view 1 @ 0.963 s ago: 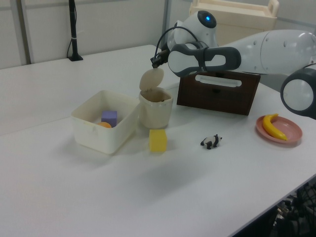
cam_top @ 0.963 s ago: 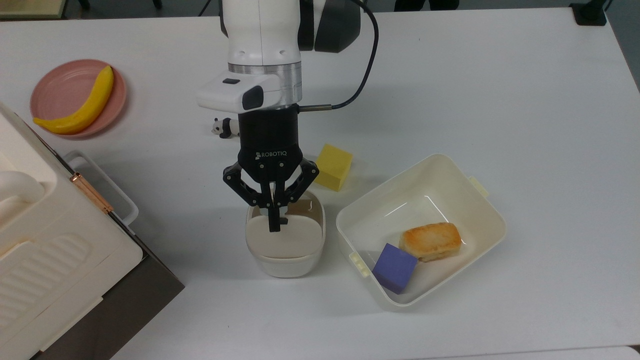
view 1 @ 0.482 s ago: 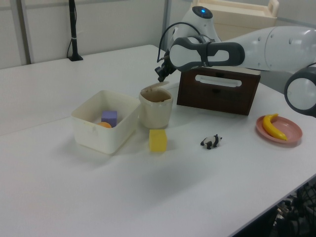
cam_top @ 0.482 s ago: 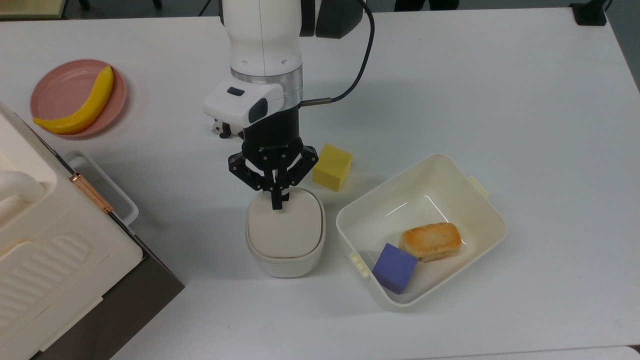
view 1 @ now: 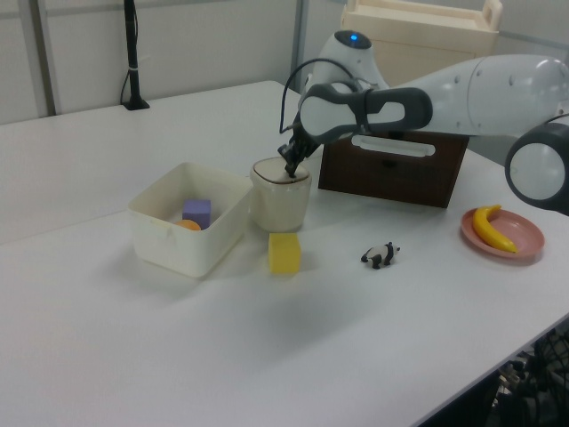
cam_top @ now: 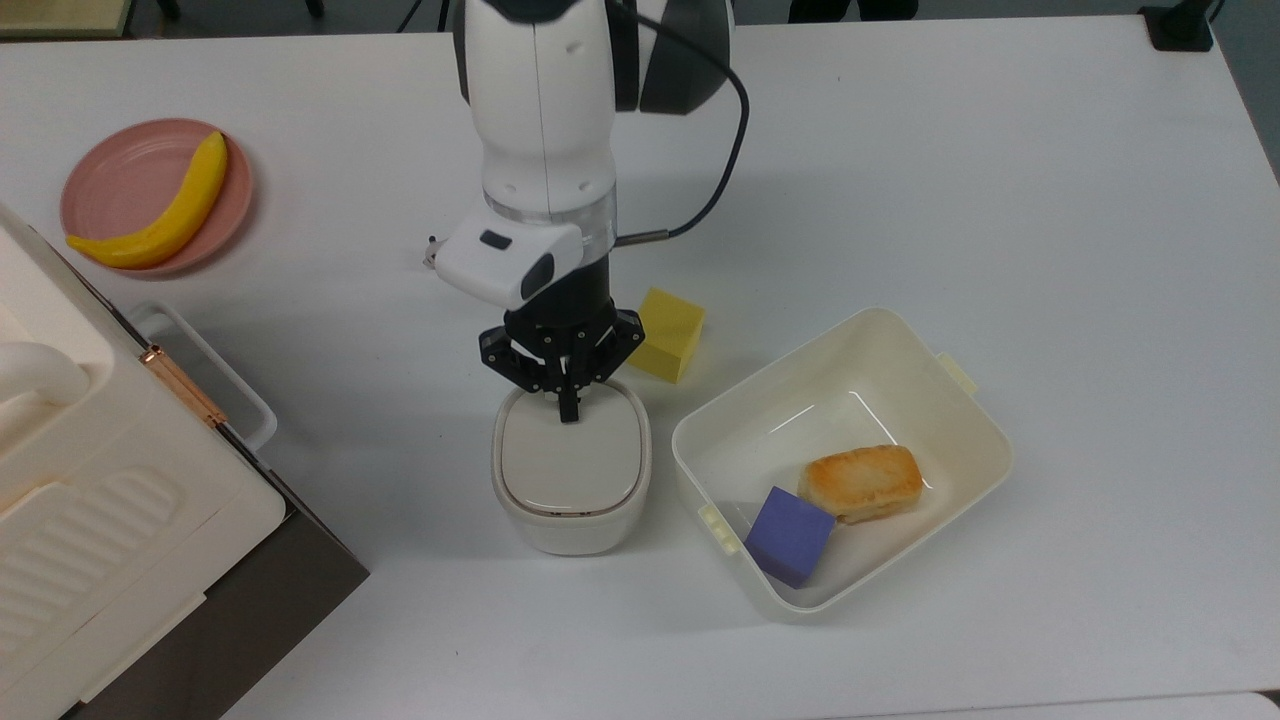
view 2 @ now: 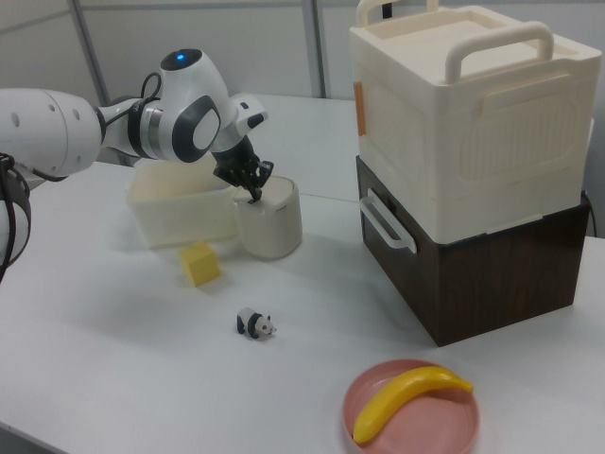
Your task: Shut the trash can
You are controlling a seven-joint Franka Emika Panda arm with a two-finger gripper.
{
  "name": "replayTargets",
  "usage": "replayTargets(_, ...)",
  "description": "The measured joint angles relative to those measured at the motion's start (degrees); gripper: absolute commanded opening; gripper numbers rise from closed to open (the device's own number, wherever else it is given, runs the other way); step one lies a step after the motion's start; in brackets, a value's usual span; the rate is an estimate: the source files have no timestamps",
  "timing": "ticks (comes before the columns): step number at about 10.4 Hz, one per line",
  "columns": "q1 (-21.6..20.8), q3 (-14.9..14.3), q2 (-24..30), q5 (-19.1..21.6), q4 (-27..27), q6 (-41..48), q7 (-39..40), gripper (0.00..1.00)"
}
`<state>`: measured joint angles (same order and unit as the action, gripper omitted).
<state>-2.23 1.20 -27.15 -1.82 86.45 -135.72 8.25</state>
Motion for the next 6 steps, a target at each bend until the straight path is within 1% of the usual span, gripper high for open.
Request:
replayTargets(4, -0.05, 0.00, -0.02, 0.01, -0.39, 0.13, -0.04, 0.00)
replayTargets(6, -0.09, 0.00, 1.00, 0.01, -1.28, 3.99, -0.04, 0.00)
